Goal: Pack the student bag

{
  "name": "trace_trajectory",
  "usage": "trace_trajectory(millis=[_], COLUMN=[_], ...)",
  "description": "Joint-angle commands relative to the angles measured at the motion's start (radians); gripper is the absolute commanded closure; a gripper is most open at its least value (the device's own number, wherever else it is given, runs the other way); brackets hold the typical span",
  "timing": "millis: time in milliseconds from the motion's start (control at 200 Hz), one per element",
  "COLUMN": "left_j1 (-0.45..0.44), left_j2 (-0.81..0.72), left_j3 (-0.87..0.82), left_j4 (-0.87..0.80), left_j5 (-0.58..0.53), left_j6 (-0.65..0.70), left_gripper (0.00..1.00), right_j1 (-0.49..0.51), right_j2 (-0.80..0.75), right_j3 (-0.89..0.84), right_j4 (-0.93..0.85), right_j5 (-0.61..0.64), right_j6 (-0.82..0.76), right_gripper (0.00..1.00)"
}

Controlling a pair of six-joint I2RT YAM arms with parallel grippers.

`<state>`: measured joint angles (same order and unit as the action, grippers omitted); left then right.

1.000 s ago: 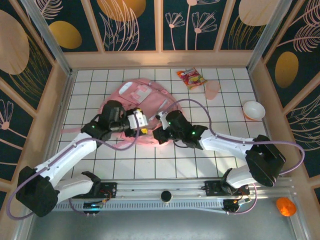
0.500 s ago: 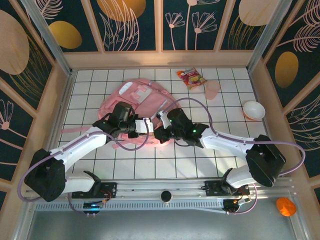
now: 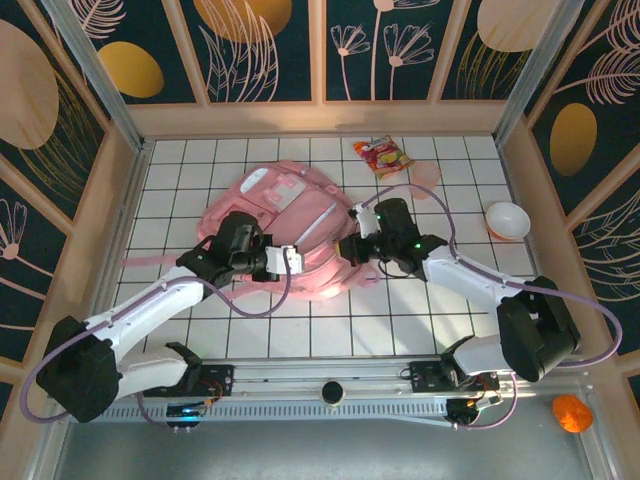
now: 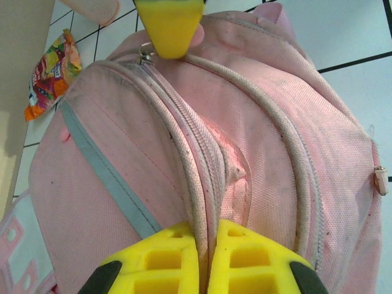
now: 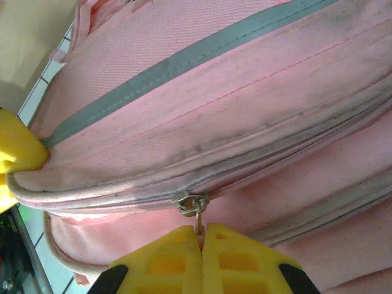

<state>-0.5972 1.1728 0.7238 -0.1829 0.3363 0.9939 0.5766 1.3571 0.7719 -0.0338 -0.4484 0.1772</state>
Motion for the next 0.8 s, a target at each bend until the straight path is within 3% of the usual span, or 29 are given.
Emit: trace_trajectory(millis=[0, 155, 330, 400, 450, 525, 606, 721, 791], left_j1=[0.016, 0.074, 0.199, 0.203, 0.203, 0.201, 0.175, 0.037, 0.008], left_j2=[-0.053, -0.081, -0.107, -0.094, -0.09, -0.096, -0.094, -0.058, -0.019], left_j3=[-0.028, -0.052, -0.051, -0.021, 0.017, 0.07, 0.094, 0.074, 0.07], left_j4=[-0.06, -0.075, -0.038, -0.072, -0.136, -0.202, -0.202, -0.176, -0.137], left_j5=[-0.083, -0.207, -0.284, -0.269, -0.184, -0.028, 0.087, 0.036, 0.054], left_j6=[-0.009, -0.033, -0.054, -0.053, -0.055, -0.092, -0.183, -0.199, -0.229], left_gripper=[1.0, 1.0, 1.0, 0.84, 0.66, 0.51, 0.47, 0.39, 0.35], right_j1=[-0.08, -0.036, 0.181, 0.239, 0.266, 0.293, 0.301, 0.302, 0.301], right_j2=[0.0, -0.026, -0.021, -0.009, 0.003, 0.019, 0.029, 0.038, 0.041], right_j3=[-0.002, -0.013, -0.039, -0.049, -0.042, -0.016, 0.009, 0.031, 0.041], right_j4=[-0.083, -0.043, 0.064, 0.141, 0.165, 0.164, 0.149, 0.123, 0.107], right_j5=[0.046, -0.005, 0.069, 0.087, 0.104, 0.126, 0.135, 0.132, 0.127], right_j6=[-0.067, -0.005, 0.147, 0.212, 0.238, 0.246, 0.239, 0.221, 0.213], right_gripper=[1.0, 1.0, 1.0, 1.0, 1.0, 1.0, 1.0, 1.0, 1.0])
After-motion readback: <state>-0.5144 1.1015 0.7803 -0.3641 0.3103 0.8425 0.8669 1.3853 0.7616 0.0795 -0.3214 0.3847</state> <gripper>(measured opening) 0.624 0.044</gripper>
